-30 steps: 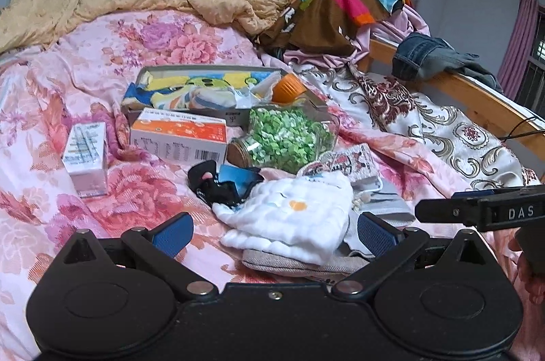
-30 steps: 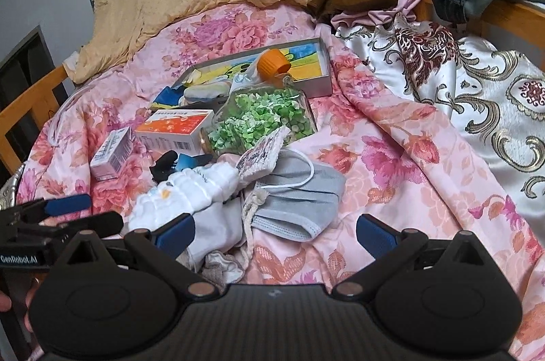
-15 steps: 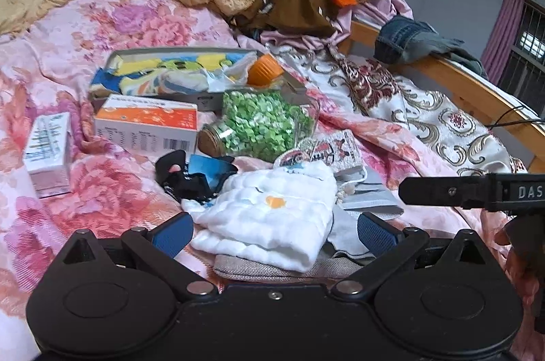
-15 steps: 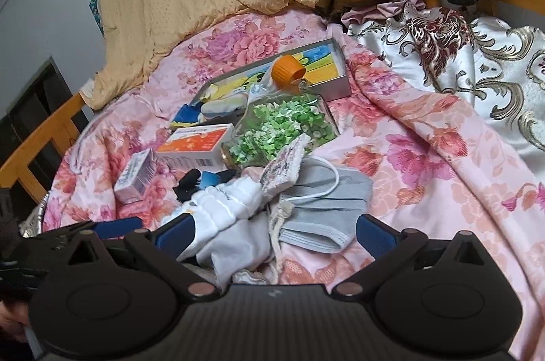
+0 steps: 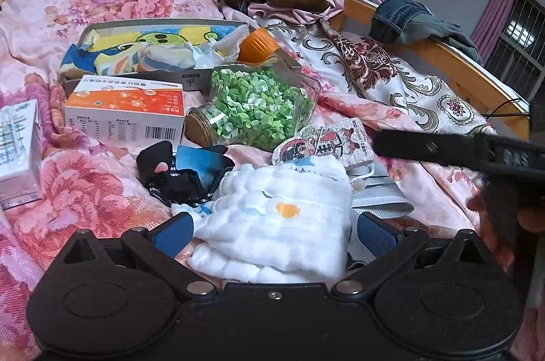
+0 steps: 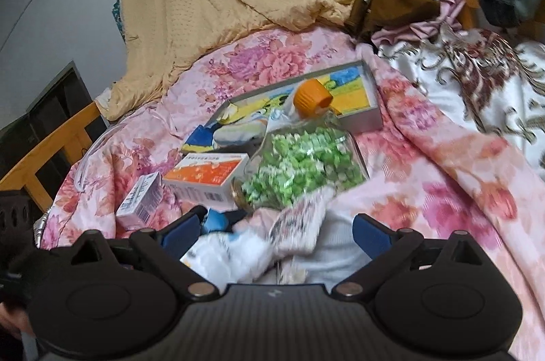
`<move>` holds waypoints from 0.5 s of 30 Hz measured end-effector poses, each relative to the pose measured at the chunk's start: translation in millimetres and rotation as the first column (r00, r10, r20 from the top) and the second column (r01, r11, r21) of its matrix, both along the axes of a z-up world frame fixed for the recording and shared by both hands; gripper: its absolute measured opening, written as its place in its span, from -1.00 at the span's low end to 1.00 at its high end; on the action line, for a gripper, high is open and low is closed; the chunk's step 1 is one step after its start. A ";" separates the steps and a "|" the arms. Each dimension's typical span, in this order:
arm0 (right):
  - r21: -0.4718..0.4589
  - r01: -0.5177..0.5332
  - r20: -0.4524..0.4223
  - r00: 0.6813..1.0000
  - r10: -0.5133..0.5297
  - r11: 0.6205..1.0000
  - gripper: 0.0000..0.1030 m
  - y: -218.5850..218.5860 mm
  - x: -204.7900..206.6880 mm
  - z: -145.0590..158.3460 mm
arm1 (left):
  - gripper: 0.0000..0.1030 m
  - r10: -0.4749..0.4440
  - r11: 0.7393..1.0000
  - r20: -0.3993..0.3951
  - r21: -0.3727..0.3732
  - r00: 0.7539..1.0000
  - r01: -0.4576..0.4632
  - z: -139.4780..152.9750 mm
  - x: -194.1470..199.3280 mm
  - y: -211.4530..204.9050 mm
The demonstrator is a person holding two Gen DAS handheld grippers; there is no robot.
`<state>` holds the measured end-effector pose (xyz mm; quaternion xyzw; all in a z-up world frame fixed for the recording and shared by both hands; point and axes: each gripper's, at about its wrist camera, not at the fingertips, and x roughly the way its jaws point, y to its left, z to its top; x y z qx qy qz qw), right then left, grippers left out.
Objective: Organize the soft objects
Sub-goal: 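Move the left tool to the white cotton cloth while the right tool approaches the white printed packet, then close the right tool on the printed packet while the left tool closes on the white cloth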
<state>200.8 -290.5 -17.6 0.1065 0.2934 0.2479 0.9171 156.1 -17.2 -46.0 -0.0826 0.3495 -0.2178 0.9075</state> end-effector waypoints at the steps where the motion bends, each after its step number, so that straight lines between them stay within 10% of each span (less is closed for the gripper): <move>1: -0.002 -0.001 0.002 1.000 0.001 1.000 0.87 1.7 4.9 -1.3 | 0.97 -0.004 1.000 -0.005 -0.007 1.000 0.004 -1.1 1.3 0.2; 15: 0.009 -0.049 -0.011 0.999 0.049 0.999 0.31 10.5 14.8 -11.2 | 0.50 -0.033 0.998 -0.021 -0.062 0.999 0.032 1.1 5.8 1.9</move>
